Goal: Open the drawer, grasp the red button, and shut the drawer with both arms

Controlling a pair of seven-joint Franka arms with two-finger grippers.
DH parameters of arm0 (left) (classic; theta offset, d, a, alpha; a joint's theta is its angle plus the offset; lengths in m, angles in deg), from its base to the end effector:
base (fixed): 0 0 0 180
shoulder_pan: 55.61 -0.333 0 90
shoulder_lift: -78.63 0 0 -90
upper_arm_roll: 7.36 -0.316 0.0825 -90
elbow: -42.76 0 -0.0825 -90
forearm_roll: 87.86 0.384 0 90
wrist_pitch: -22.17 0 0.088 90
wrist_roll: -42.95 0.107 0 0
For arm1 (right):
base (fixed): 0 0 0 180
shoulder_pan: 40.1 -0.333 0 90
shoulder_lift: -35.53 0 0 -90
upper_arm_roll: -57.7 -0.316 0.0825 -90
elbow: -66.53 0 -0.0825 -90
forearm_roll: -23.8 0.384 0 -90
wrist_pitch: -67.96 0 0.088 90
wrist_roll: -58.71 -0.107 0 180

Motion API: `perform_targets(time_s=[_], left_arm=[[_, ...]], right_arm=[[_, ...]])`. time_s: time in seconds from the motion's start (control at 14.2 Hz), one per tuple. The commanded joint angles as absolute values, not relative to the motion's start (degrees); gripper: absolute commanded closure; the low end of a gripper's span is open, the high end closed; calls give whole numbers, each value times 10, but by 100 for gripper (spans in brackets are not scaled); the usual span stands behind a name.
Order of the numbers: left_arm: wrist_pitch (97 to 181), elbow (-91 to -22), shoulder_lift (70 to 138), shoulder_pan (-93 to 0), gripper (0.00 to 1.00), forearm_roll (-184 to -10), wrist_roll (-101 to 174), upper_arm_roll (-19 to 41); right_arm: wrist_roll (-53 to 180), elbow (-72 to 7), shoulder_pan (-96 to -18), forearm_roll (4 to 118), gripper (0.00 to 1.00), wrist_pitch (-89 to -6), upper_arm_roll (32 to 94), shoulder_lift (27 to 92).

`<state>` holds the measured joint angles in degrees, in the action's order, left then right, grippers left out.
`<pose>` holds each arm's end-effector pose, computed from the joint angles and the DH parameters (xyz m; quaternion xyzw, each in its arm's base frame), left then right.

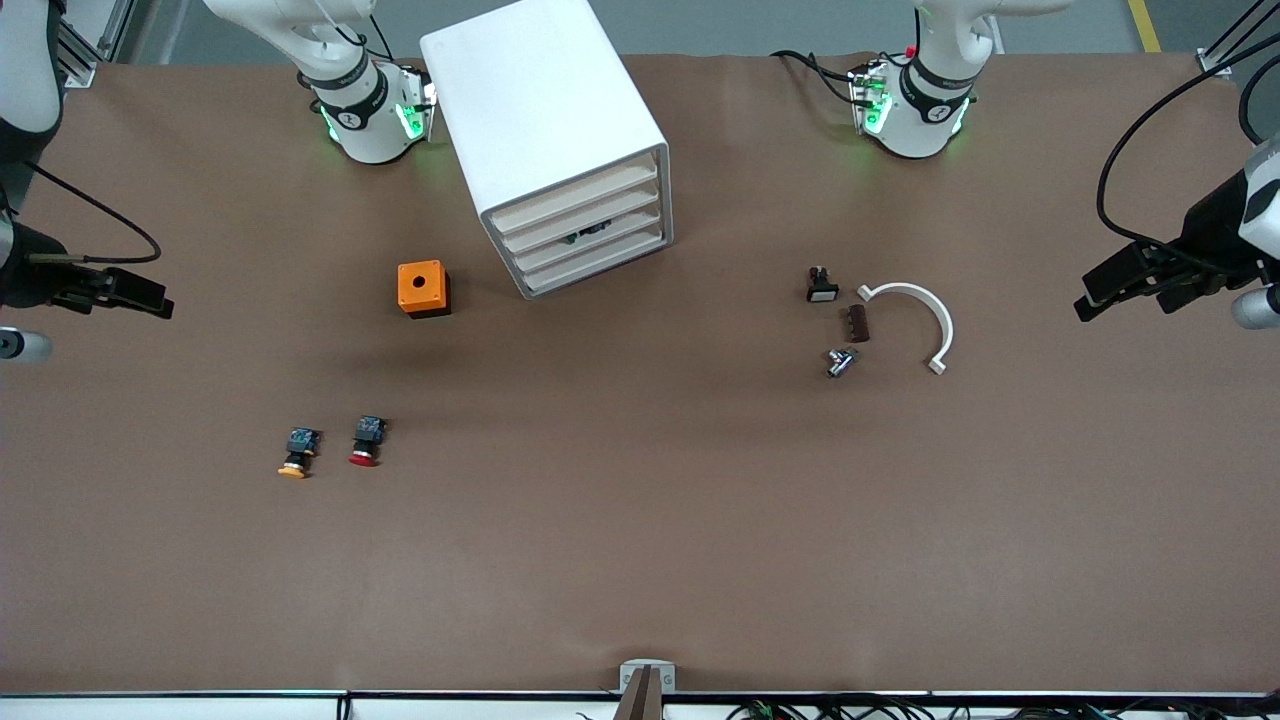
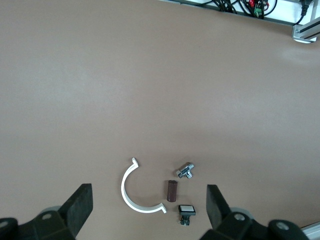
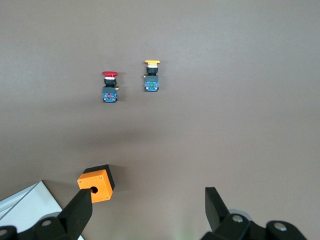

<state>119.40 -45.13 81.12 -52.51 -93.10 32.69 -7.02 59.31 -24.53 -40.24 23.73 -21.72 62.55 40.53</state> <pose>0.5793 -0.0434 0.6297 0.9952 0.0624 0.0538 0.0525 0.5740 -0.0455 0.5662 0.9978 -0.0358 -0.0556 0.0017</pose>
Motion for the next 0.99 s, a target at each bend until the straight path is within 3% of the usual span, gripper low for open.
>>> perform_targets(time_s=[0.0, 0.92], left_arm=[[1181, -432, 814, -524, 0, -916, 328, -67], [1178, -434, 814, -524, 0, -916, 328, -67]], right_arm=[[592, -251, -401, 240, 0, -218, 617, 397], [596, -208, -397, 234, 0, -218, 619, 410]])
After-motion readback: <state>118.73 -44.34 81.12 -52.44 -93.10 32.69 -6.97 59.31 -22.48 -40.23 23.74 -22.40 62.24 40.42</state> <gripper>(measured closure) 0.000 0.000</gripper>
